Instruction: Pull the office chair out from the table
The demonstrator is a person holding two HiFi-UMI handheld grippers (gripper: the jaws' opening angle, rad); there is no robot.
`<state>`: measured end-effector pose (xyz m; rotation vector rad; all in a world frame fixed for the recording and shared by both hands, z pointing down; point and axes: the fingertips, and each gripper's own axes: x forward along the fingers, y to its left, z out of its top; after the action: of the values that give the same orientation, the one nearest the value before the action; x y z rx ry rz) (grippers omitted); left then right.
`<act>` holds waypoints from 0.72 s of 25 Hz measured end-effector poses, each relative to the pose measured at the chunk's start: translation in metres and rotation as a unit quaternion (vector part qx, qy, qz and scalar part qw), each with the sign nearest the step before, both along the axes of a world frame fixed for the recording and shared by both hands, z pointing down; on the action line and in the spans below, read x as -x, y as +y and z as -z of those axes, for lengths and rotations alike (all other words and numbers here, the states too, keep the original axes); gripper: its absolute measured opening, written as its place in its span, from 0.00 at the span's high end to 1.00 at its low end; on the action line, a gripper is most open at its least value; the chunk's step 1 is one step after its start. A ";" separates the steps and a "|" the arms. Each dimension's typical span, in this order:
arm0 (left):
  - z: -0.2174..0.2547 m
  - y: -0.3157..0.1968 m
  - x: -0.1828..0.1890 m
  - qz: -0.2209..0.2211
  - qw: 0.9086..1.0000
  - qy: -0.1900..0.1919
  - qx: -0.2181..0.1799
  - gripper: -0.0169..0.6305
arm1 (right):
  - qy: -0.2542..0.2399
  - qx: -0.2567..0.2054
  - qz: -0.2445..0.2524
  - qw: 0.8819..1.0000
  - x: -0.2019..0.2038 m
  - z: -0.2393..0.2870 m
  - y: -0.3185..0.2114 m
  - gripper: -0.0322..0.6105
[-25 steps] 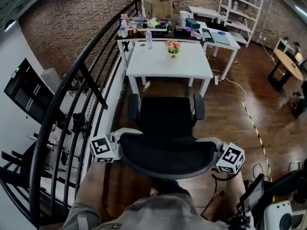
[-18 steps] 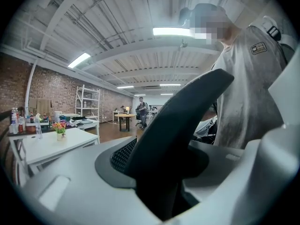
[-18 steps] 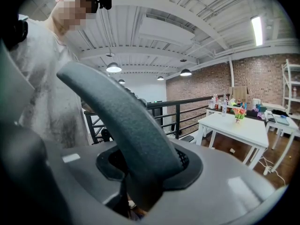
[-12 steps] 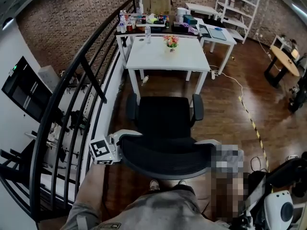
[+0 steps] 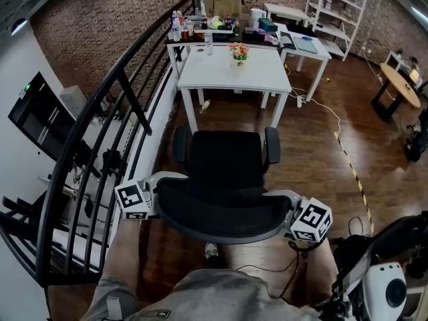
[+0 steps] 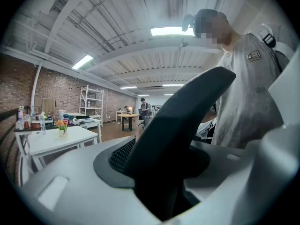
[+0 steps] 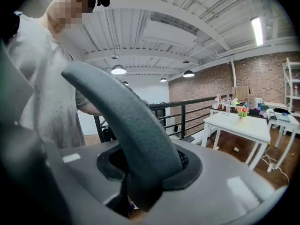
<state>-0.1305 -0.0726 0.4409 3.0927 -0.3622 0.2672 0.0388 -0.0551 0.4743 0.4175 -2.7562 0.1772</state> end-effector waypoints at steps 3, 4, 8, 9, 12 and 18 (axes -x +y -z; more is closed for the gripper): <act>0.001 0.014 -0.001 0.010 1.000 0.000 0.003 0.63 | 0.000 -0.007 0.003 1.000 -0.001 0.002 0.015 0.71; 0.001 0.018 0.001 0.017 1.000 0.003 0.005 0.62 | -0.001 -0.009 0.004 1.000 0.000 0.003 0.019 0.71; -0.002 0.030 0.012 0.063 0.997 0.037 0.021 0.56 | -0.011 -0.017 0.012 1.000 0.006 0.003 0.036 0.71; -0.003 0.034 0.015 0.080 0.995 0.047 0.026 0.54 | -0.013 -0.022 0.014 1.000 0.008 0.003 0.039 0.71; -0.008 0.042 0.023 0.139 0.988 0.065 0.034 0.49 | -0.016 -0.046 0.004 0.999 0.010 0.002 0.045 0.68; -0.005 0.069 0.028 0.201 0.977 0.066 0.020 0.40 | -0.022 -0.070 -0.045 0.996 0.000 0.009 0.060 0.52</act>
<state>-0.1588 -0.0037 0.4457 2.8870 -0.9418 0.0584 0.0391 0.0052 0.4657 0.5818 -2.8038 0.0154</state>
